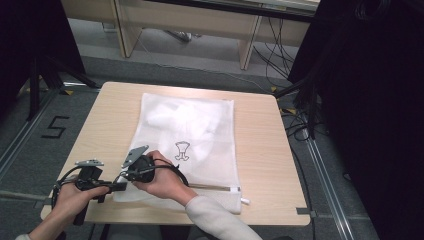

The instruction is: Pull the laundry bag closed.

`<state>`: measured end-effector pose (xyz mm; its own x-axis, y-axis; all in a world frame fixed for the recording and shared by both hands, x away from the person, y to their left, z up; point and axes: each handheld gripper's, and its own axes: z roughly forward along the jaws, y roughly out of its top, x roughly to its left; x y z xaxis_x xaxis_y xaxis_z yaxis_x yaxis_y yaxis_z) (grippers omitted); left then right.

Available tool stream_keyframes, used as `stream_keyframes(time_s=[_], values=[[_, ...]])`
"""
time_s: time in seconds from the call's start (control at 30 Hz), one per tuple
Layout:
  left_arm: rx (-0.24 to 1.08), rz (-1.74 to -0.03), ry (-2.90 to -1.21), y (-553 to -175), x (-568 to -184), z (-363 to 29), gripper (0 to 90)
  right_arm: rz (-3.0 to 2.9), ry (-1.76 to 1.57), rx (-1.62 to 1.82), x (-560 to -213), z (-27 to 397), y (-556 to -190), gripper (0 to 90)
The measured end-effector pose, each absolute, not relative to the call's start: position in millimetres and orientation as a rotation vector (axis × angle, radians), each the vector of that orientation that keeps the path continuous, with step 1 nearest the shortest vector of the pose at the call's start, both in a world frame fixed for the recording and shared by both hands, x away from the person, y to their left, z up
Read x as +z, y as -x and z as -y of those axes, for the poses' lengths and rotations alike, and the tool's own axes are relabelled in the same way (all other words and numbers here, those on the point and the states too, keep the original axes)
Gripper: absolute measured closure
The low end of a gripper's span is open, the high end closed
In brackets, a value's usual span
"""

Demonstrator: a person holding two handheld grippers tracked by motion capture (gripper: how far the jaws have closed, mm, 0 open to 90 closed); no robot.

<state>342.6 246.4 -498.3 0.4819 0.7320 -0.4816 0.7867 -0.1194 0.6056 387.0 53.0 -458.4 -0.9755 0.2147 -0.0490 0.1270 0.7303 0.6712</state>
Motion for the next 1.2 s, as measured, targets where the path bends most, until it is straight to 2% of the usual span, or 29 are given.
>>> stream_keyframes(time_s=[1.2], values=[[-0.139,-1.323,-1.782,-343,-496,-254,86.3,-2.846,-0.325,1.025,-467,-37,-379,82.2]])
